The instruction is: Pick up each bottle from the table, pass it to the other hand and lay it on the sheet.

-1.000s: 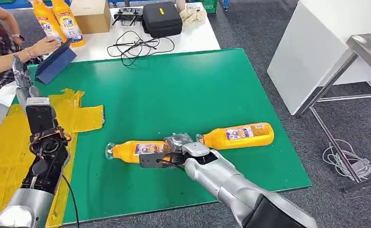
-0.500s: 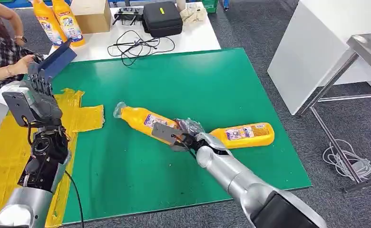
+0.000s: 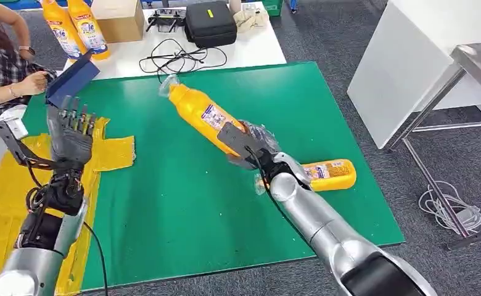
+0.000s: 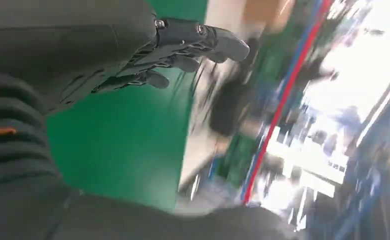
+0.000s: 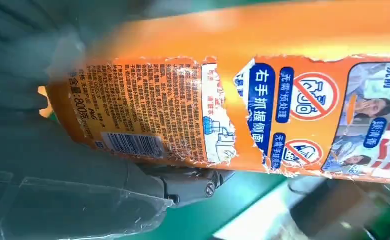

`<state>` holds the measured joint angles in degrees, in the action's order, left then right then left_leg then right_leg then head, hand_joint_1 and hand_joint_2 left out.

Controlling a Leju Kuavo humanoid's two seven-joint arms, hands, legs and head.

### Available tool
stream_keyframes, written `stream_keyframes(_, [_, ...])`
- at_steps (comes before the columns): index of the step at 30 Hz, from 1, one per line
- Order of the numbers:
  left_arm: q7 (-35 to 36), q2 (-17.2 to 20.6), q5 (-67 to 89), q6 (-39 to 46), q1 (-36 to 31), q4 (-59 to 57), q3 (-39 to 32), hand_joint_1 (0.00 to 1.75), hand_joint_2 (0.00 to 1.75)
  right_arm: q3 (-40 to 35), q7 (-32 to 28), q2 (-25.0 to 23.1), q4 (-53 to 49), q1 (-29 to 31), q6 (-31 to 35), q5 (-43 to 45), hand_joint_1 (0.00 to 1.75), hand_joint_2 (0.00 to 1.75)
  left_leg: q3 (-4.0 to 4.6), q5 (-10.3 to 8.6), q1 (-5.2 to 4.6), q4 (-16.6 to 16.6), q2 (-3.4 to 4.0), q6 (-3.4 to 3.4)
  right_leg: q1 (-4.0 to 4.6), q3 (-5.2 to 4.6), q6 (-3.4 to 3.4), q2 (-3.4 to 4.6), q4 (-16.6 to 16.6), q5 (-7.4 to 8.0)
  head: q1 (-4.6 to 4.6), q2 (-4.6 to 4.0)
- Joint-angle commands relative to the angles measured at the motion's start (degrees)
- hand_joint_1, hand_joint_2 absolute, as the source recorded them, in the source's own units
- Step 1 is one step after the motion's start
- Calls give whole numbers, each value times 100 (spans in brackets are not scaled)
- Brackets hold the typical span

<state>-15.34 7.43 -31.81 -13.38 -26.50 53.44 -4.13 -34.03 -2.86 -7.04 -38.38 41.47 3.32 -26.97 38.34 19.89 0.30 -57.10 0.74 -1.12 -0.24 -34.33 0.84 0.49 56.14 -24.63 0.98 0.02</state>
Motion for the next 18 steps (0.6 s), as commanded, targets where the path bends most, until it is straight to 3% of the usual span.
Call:
stream_keyframes(1, [470,-148,-526,-403,27,207,447,0,175,306,24,-169,-216,349,-45,-16,175,175,-21,13,-1,-7,-14,6,-2,23,-1,-13,7,-15,0,0])
stream_keyframes(6, [471,-141,-572,-346,70,277,530,0,175,310,35,-199,-194,397,-61,-16,175,175,-10,8,-3,-6,-10,4,-3,10,0,-9,9,-10,4,0])
stream_keyframes(12, [521,-181,-829,-531,432,830,1323,0,175,281,-72,-288,166,611,-119,-9,175,175,-22,13,-5,-7,-18,4,-5,25,1,-17,10,-18,2,0])
stream_keyframes(18, [481,-278,-737,-427,266,875,1663,0,175,113,-18,-664,651,920,-255,-15,175,175,-4,5,-3,-6,-10,3,-3,6,0,-9,8,-8,0,0])
